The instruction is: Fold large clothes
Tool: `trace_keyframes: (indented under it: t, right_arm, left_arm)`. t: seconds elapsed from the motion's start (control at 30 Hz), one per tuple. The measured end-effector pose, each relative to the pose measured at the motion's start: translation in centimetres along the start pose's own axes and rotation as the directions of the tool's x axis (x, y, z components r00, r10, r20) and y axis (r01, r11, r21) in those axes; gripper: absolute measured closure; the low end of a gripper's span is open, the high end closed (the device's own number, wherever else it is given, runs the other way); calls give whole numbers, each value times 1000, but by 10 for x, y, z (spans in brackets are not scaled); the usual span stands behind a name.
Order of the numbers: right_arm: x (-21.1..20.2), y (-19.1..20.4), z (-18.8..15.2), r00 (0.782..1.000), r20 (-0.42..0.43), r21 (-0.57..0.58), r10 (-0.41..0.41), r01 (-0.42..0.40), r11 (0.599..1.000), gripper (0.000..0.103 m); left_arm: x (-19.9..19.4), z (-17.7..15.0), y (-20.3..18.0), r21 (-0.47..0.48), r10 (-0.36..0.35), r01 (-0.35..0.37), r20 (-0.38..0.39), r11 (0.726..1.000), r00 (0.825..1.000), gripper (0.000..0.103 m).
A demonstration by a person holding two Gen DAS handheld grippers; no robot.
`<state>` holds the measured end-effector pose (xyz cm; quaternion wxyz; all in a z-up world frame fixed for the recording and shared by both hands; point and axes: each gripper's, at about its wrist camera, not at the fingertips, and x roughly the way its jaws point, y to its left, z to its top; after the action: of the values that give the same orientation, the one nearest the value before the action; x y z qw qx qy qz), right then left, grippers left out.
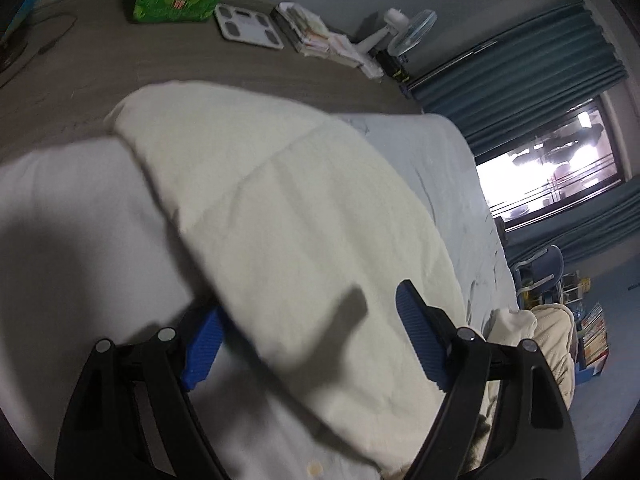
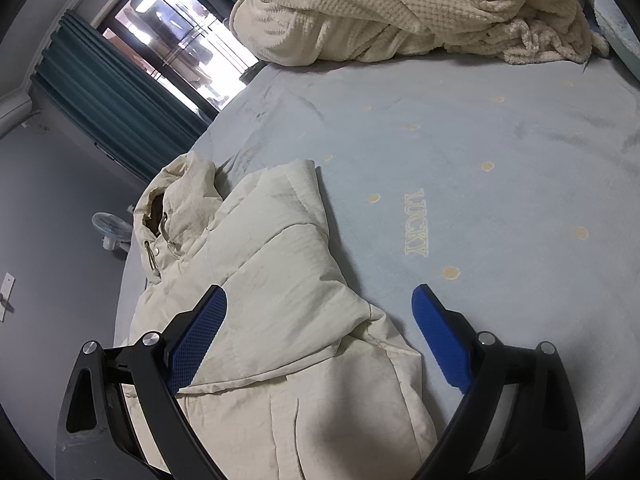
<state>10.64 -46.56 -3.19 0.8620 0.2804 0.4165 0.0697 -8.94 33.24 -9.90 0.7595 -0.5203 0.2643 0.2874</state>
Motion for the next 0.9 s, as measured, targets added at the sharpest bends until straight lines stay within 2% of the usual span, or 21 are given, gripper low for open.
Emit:
trace_keyframes:
  t: [0.13,0.17,0.27,0.3,0.4,0.53,0.63,0.9]
  right_arm:
    - [2,0,0,1000,-3,-2,-11,11,1000,13]
    - [2,0,0,1000,-3,-1,-13,13,1000,13]
    - [2,-1,0,1000,-2,3,-18,18,1000,13]
    - [2,-2,0,1000,-1,5,-19,19,1000,13]
    - [1,-3,0,1000,-1,9,-17,17,1000,13]
    - [1,-3,0,1000,0,7,-14,14,1000,13]
    - [1,-2,0,1000,-1,9,-12,12,1000,13]
    - [0,-1,0,1000,1,7,-7,7,1000,13]
  left_arm:
    - [7,8,0,13,7,-7,28,1000,1000,33]
    - [7,10,1,5,5,-5,35,1000,999,40]
    - [4,18,11,-38,18,-16,66,999,998,80]
    - [1,19,15,-58,-1,6,76,998,997,88]
    - [-9,20,11,-51,-11,17,109,999,994,95]
    - [-31,17,-15,34,-15,9,182,999,983,97]
    - [-49,12,-31,84,-61,42,231,996,971,97]
    - [-77,-3,-68,179,-143,95,278,979,950,98]
